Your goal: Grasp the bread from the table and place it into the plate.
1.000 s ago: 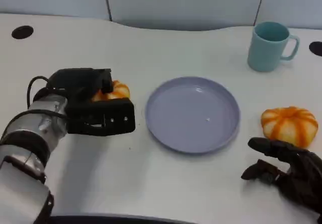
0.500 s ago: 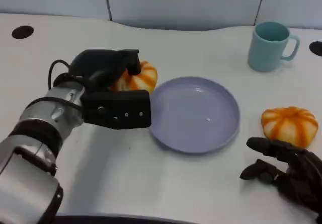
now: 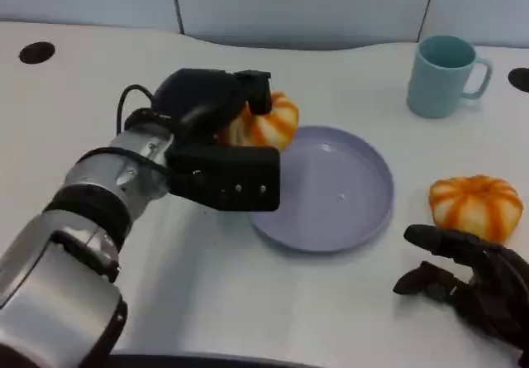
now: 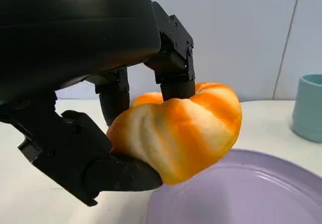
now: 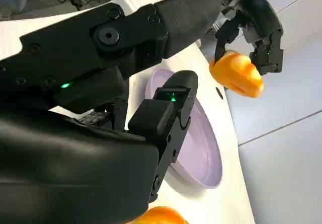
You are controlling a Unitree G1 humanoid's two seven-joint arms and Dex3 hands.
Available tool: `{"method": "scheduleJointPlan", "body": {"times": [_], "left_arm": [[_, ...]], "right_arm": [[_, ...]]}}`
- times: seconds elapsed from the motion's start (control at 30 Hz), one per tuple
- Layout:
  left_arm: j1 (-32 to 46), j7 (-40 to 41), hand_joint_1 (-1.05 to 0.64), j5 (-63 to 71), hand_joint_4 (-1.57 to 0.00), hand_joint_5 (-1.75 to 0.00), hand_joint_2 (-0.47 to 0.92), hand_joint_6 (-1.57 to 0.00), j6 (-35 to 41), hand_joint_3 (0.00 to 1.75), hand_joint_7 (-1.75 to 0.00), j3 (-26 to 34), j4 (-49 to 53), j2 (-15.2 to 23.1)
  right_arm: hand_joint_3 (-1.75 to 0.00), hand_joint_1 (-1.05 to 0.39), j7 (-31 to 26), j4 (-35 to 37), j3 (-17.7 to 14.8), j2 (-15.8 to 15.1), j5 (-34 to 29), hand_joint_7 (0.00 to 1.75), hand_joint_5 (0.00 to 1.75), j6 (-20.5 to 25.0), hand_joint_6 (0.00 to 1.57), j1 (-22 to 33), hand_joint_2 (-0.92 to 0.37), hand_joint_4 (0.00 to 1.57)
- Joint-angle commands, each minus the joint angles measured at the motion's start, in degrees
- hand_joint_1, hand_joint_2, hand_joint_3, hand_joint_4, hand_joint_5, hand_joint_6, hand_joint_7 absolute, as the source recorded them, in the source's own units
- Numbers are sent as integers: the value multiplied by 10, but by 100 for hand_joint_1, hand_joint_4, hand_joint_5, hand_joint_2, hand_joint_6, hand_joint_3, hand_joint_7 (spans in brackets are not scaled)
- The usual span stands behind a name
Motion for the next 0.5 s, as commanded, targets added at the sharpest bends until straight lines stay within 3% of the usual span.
{"method": "scheduleJointPlan", "body": {"times": [0.03, 0.5], "left_arm": [[-20, 8, -20, 9, -87, -175, 62, -65, -8, 103, -175, -9, -9, -6], [-23, -2, -18, 12, -88, -175, 53, -67, -26, 112, -175, -26, -6, -41]], "right_arm": [[-8, -41, -1, 7, 3, -1, -2, 2, 112, 8, 96, 12, -92, 55], [-10, -41, 0, 16, 6, -2, -3, 2, 110, 1, 96, 8, -92, 54]]}}
